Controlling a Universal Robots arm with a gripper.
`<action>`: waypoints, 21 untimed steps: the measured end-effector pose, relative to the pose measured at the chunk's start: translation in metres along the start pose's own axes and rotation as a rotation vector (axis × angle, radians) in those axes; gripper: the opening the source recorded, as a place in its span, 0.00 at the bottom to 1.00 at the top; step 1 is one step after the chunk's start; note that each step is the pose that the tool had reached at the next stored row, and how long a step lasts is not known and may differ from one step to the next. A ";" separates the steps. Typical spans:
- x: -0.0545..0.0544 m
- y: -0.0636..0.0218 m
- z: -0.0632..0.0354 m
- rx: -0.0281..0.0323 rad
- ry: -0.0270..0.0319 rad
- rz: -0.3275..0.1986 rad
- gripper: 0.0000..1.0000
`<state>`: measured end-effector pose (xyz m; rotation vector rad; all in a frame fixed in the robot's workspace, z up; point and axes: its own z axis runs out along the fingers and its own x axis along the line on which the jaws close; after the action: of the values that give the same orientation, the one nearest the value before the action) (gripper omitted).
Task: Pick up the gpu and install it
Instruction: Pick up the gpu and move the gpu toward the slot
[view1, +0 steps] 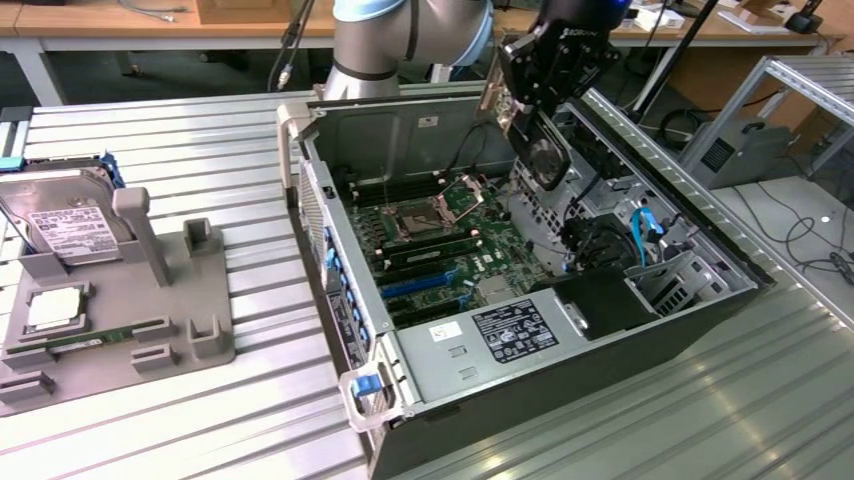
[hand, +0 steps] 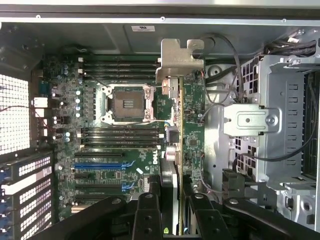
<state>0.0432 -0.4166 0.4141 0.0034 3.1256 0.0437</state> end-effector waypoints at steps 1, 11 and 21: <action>0.000 0.0000 0.0001 0.0000 0.0058 0.000 0.27; 0.000 -0.0003 0.0041 -0.0024 0.0124 0.000 0.27; 0.000 -0.0007 0.0104 0.0098 0.0124 0.000 0.27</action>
<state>0.0431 -0.4169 0.4037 0.0035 3.1382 0.0284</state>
